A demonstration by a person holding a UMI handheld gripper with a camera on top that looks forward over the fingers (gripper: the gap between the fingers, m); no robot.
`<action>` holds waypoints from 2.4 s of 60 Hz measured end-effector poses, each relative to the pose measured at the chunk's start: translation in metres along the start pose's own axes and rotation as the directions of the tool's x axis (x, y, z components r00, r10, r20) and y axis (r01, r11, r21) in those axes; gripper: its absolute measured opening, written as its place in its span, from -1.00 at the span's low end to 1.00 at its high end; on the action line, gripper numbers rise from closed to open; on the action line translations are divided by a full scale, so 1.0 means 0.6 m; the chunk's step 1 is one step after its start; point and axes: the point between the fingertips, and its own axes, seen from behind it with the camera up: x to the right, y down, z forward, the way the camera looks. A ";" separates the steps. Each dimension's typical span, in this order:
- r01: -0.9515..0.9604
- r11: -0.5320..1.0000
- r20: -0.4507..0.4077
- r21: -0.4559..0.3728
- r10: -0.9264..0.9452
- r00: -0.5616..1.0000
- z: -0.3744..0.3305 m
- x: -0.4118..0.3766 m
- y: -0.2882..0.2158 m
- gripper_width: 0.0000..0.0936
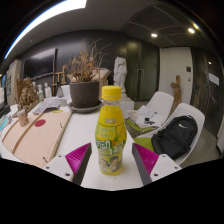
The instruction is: Pour water
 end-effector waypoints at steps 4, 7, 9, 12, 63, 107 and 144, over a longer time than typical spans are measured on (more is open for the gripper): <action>-0.007 1.000 0.000 0.006 0.007 1.000 0.022 0.001 0.008 0.63; 0.003 1.000 0.015 0.012 -0.004 1.000 0.033 -0.004 0.009 0.35; 0.016 0.999 0.025 0.029 -0.017 1.000 0.041 -0.006 0.004 0.12; 0.028 0.999 0.020 0.047 -0.029 0.999 0.044 -0.009 0.000 0.01; 0.341 0.930 -0.224 0.135 -0.306 0.925 0.070 -0.185 -0.298 -0.35; 0.946 -0.320 -0.413 -0.046 -0.856 -0.310 0.253 -0.852 -0.394 -0.36; 0.904 0.380 -0.175 0.194 -0.893 0.414 0.257 -0.849 -0.399 -0.35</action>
